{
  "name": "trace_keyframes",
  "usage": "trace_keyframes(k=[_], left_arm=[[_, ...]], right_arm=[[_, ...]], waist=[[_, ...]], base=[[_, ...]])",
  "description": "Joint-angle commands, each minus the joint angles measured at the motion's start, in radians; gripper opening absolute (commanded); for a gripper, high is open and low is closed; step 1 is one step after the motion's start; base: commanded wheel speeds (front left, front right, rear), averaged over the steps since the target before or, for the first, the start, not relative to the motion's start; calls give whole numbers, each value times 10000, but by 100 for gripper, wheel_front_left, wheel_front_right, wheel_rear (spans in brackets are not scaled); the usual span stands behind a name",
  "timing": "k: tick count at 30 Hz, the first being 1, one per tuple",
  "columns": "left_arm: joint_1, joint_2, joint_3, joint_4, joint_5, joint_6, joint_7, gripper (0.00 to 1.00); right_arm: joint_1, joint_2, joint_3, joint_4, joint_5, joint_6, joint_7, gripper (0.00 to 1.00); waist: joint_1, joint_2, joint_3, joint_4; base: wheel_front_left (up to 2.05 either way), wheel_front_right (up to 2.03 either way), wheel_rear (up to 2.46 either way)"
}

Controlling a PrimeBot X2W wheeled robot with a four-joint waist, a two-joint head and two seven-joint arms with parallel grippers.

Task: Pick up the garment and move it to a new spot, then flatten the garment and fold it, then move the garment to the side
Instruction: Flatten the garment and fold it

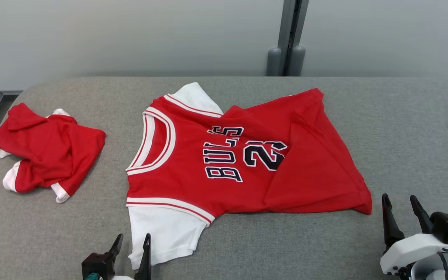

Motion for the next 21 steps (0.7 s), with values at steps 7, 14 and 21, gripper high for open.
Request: trace_keyframes(k=[7, 14, 21], left_arm=[[665, 49, 405, -32, 231, 98, -4, 100], [1170, 44, 720, -429, 292, 264, -4, 100], [1558, 42, 748, -1010, 356, 324, -4, 100]], right_arm=[[727, 114, -229, -858, -163, 0, -45, 100], [1611, 154, -93, -1969, -46, -1, -45, 100], [2150, 160, 360, -2381, 168, 0, -46, 100]], waist=[[0, 0, -817, -535], [0, 0, -1088, -669], [0, 0, -1290, -752]], base=[[0, 0, 0], [0, 0, 0], [0, 0, 0]])
